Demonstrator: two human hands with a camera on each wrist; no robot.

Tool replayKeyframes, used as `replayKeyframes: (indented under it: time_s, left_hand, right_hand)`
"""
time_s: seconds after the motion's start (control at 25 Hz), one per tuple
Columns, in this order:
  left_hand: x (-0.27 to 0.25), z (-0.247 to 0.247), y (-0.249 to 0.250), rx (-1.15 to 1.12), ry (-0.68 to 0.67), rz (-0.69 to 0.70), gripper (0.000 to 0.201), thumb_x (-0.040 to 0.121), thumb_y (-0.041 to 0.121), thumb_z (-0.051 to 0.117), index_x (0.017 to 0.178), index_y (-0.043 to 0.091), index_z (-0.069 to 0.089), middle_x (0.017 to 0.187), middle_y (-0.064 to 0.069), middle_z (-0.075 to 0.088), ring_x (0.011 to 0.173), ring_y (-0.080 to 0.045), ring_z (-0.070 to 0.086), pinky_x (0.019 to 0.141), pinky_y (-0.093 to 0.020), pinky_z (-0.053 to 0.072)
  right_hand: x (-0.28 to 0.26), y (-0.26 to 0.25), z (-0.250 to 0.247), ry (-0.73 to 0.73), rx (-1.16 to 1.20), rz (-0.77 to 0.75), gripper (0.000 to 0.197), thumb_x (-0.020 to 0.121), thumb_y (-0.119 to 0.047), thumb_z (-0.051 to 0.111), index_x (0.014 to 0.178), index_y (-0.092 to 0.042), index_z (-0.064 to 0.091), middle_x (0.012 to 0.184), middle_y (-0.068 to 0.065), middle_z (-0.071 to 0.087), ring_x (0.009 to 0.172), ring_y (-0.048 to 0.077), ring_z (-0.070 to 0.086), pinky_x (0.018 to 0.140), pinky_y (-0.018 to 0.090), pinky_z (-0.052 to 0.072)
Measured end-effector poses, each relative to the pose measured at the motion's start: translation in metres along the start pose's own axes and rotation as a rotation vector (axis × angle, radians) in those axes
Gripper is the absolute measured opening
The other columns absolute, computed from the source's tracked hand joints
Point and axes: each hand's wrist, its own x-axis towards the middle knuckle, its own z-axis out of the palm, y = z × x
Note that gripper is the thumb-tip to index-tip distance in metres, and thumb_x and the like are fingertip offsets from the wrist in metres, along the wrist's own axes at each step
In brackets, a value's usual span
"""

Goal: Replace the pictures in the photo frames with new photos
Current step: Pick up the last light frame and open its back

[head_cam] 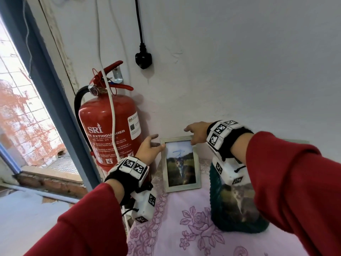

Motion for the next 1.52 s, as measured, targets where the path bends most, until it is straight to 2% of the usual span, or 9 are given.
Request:
replayKeyframes:
  time_s: [0.12, 0.28, 0.48, 0.68, 0.92, 1.08, 1.28, 1.44, 1.52]
  left_hand:
    - [0.002, 0.009, -0.007, -0.042, -0.010, -0.023, 0.044, 0.089, 0.010, 0.059, 0.130, 0.008, 0.043, 0.082, -0.004, 0.054, 0.084, -0.022, 0.055, 0.068, -0.027, 0.046]
    - [-0.007, 0.012, -0.012, -0.170, -0.010, -0.029, 0.023, 0.092, 0.007, 0.054, 0.113, 0.011, 0.044, 0.075, -0.006, 0.058, 0.060, -0.017, 0.057, 0.041, -0.021, 0.050]
    - [-0.024, 0.008, 0.004, -0.209, -0.038, 0.034, 0.023, 0.093, 0.003, 0.050, 0.091, 0.025, 0.046, 0.075, -0.007, 0.062, 0.061, -0.016, 0.063, 0.043, -0.021, 0.051]
    - [-0.042, -0.015, 0.050, -0.191, 0.008, 0.144, 0.019, 0.093, 0.001, 0.048, 0.098, 0.020, 0.045, 0.074, -0.007, 0.060, 0.054, -0.009, 0.064, 0.043, -0.019, 0.051]
    - [-0.080, -0.045, 0.125, -0.141, 0.087, 0.277, 0.025, 0.093, 0.003, 0.050, 0.117, 0.007, 0.044, 0.082, -0.008, 0.058, 0.069, -0.016, 0.061, 0.061, -0.032, 0.053]
    - [-0.127, -0.053, 0.160, -0.198, 0.115, 0.336, 0.021, 0.094, 0.005, 0.050, 0.113, 0.012, 0.044, 0.078, 0.002, 0.058, 0.053, 0.005, 0.063, 0.047, -0.017, 0.053]
    - [-0.189, -0.044, 0.185, -0.275, 0.051, 0.302, 0.023, 0.095, 0.009, 0.049, 0.118, 0.009, 0.045, 0.078, 0.000, 0.057, 0.048, 0.004, 0.062, 0.043, -0.016, 0.051]
    - [-0.229, -0.022, 0.182, -0.293, -0.021, 0.256, 0.031, 0.096, 0.013, 0.048, 0.126, 0.006, 0.044, 0.078, -0.002, 0.059, 0.050, 0.001, 0.061, 0.041, -0.014, 0.047]
    - [-0.249, -0.008, 0.178, -0.312, -0.055, 0.230, 0.032, 0.096, 0.016, 0.048, 0.127, 0.007, 0.045, 0.083, -0.003, 0.061, 0.060, -0.006, 0.062, 0.043, -0.015, 0.048]
  right_hand:
    - [0.006, 0.002, 0.003, 0.045, -0.021, -0.015, 0.053, 0.084, -0.012, 0.063, 0.133, 0.001, 0.048, 0.136, 0.019, 0.052, 0.124, 0.031, 0.050, 0.093, 0.030, 0.044]
    - [-0.001, 0.000, -0.002, 0.097, -0.029, -0.005, 0.043, 0.079, -0.013, 0.071, 0.122, -0.009, 0.062, 0.124, 0.011, 0.063, 0.114, 0.025, 0.059, 0.081, 0.029, 0.044]
    - [-0.026, -0.004, -0.013, 0.172, -0.059, 0.028, 0.024, 0.077, -0.016, 0.074, 0.100, -0.017, 0.069, 0.108, 0.004, 0.069, 0.108, 0.025, 0.058, 0.101, 0.045, 0.032]
    - [-0.069, -0.012, -0.047, 0.277, 0.085, -0.029, 0.018, 0.087, -0.017, 0.061, 0.106, -0.019, 0.063, 0.120, 0.005, 0.061, 0.115, 0.024, 0.053, 0.102, 0.042, 0.036]
    - [-0.129, -0.030, -0.092, 0.453, 0.241, -0.110, 0.020, 0.089, -0.016, 0.059, 0.109, -0.013, 0.061, 0.119, 0.013, 0.059, 0.107, 0.028, 0.057, 0.094, 0.036, 0.046]
    - [-0.175, -0.041, -0.099, 0.602, 0.401, -0.151, 0.026, 0.092, -0.017, 0.055, 0.117, -0.009, 0.056, 0.116, 0.014, 0.060, 0.105, 0.027, 0.056, 0.083, 0.028, 0.040]
    - [-0.248, -0.049, -0.063, 0.719, 0.792, -0.120, 0.035, 0.097, -0.024, 0.046, 0.128, -0.008, 0.040, 0.092, 0.012, 0.057, 0.083, 0.021, 0.054, 0.062, 0.022, 0.042]
    - [-0.301, -0.042, -0.018, 0.723, 1.162, -0.120, 0.027, 0.097, -0.033, 0.045, 0.119, -0.020, 0.037, 0.107, 0.023, 0.063, 0.091, 0.026, 0.062, 0.086, 0.043, 0.051]
    - [-0.323, -0.034, 0.007, 0.692, 1.261, -0.086, 0.025, 0.096, -0.039, 0.045, 0.116, -0.025, 0.039, 0.113, 0.017, 0.063, 0.100, 0.025, 0.061, 0.096, 0.046, 0.048]
